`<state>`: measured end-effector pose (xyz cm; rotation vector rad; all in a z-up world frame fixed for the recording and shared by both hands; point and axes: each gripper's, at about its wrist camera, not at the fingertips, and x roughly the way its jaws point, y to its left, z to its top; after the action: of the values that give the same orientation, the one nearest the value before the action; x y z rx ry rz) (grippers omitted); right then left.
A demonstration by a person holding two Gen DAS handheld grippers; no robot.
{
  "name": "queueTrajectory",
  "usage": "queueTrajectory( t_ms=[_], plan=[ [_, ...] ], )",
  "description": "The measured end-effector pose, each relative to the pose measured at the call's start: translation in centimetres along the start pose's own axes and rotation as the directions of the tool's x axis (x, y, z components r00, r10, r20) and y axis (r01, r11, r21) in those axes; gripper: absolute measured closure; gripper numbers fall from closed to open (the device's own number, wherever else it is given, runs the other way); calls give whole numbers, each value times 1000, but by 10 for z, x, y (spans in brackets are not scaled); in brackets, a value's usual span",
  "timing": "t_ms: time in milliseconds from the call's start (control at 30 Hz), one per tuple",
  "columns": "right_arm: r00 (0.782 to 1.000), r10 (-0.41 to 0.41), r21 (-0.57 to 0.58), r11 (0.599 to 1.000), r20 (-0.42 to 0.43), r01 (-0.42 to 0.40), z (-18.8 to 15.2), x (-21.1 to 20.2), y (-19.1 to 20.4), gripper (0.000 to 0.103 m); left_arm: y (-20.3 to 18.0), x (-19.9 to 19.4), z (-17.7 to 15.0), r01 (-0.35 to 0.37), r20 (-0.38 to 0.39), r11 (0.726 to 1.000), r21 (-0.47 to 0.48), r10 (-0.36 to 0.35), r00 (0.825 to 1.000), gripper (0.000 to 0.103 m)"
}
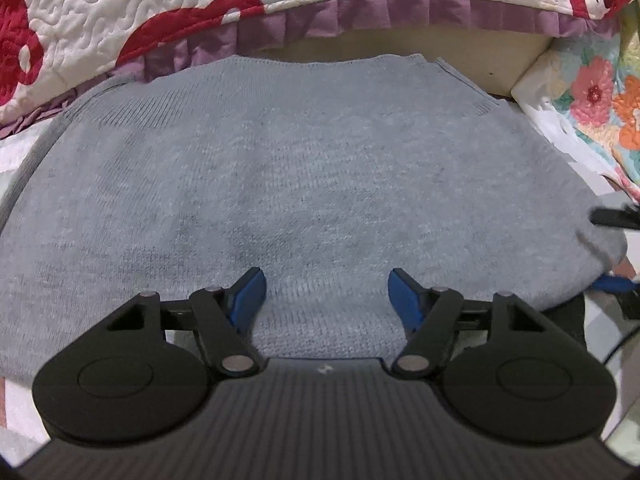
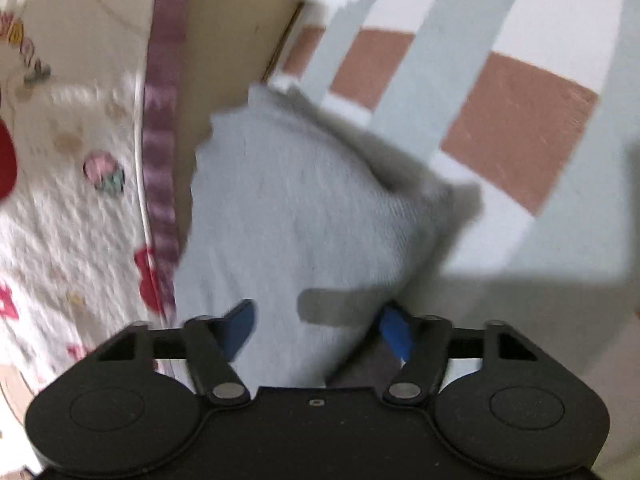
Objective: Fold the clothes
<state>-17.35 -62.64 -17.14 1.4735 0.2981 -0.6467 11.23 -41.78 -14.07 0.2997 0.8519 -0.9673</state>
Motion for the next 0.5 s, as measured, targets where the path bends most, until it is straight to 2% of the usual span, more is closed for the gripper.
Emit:
queueTrajectory(
  t_ms=[100,200,267,333,367,400,433,500],
  plan=[
    [997,49,80,995,64,-54,8,18,-9,40,0,-2,-2,-4,1,1000,-23,4,1000,35],
    [993,117,27,993,4,-117,20,40,-1,39,8,-2,-1,16,2,995,-98,-16,1000,35],
    [993,122,-32,992,-6,-122,23,48,7,39,16,-3,1,43,1,984,-174,-43,999,35],
    [992,125,-71,990,0,-125,23,53,15,39,20,-3,3,52,-7,977,-208,-55,998,35],
    [992,130,-86,988,2,-129,24,55,19,43,21,-3,4,55,-12,974,-219,-58,998,35],
    [991,137,-91,987,6,-136,25,56,20,65,20,-2,4,50,-15,976,-211,-54,998,35],
    [989,147,-86,986,10,-146,28,56,19,79,16,-2,3,39,-17,982,-184,-42,999,35],
    [984,179,-83,981,12,-177,29,52,18,80,8,-2,1,18,-15,990,-140,-20,1000,35]
  ],
)
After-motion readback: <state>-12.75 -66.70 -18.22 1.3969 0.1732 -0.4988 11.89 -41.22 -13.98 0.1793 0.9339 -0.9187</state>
